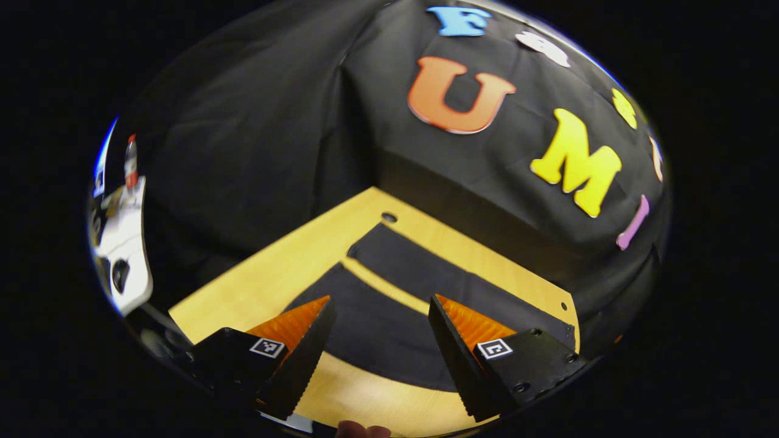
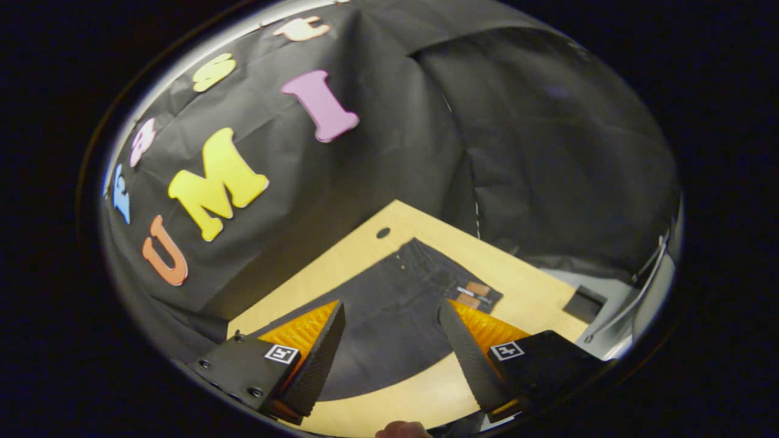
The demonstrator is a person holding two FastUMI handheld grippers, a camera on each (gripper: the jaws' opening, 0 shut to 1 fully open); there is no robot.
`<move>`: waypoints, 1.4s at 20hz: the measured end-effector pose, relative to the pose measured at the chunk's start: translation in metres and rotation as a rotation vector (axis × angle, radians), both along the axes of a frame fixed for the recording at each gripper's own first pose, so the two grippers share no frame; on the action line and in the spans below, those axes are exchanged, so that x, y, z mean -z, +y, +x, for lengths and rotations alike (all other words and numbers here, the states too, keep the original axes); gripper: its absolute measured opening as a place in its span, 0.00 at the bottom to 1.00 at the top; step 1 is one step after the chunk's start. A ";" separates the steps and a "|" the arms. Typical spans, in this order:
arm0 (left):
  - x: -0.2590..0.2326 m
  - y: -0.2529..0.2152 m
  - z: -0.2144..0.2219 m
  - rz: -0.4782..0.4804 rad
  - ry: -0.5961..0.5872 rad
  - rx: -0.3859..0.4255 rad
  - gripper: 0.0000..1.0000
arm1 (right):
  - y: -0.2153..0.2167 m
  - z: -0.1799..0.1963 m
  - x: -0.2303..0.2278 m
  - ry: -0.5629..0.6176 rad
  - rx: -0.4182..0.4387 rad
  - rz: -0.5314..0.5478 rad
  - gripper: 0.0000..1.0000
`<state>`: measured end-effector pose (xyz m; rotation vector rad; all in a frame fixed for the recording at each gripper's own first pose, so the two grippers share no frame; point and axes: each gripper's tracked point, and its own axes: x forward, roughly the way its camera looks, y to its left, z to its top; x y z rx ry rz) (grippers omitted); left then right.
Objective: Grasp the waist and the cuffs of the jeans and fold them to make the two legs overlap; first hold the waist and fold one-third of the jeans toward the cuffs, then hold the cuffs and fold the remaining one-third in the same direction to finish folding.
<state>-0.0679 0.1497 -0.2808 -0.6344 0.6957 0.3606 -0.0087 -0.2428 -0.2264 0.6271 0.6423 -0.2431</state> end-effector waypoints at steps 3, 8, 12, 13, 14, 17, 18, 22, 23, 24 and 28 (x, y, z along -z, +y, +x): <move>0.046 -0.004 -0.014 -0.186 0.119 -0.132 0.99 | -0.009 -0.013 0.045 0.113 0.021 0.059 0.98; 0.085 0.004 -0.010 -0.457 0.155 -0.351 0.98 | -0.015 -0.026 0.092 0.238 0.060 0.150 0.98; 0.110 0.021 -0.007 -0.508 0.196 -0.417 0.99 | -0.019 -0.024 0.106 0.292 0.132 0.243 0.98; 0.114 0.024 -0.006 -0.514 0.206 -0.427 0.99 | -0.020 -0.023 0.109 0.297 0.139 0.247 0.98; 0.116 0.025 0.001 -0.519 0.197 -0.435 0.99 | -0.019 -0.022 0.110 0.302 0.140 0.242 0.98; 0.116 0.028 0.015 -0.507 0.188 -0.419 0.98 | -0.016 -0.017 0.120 0.318 0.143 0.238 0.98; 0.118 0.028 0.021 -0.501 0.180 -0.412 0.98 | -0.016 -0.016 0.125 0.327 0.157 0.254 0.98; 0.117 0.028 0.041 -0.504 0.143 -0.404 0.98 | -0.023 -0.012 0.140 0.341 0.208 0.307 0.98; 0.117 0.028 0.045 -0.506 0.136 -0.400 0.98 | -0.023 -0.009 0.143 0.341 0.218 0.312 0.98; 0.116 0.028 0.048 -0.510 0.132 -0.397 0.98 | -0.024 -0.005 0.146 0.338 0.232 0.323 0.98; 0.123 0.028 0.049 -0.524 0.151 -0.402 0.86 | -0.027 0.009 0.156 0.336 0.275 0.348 0.98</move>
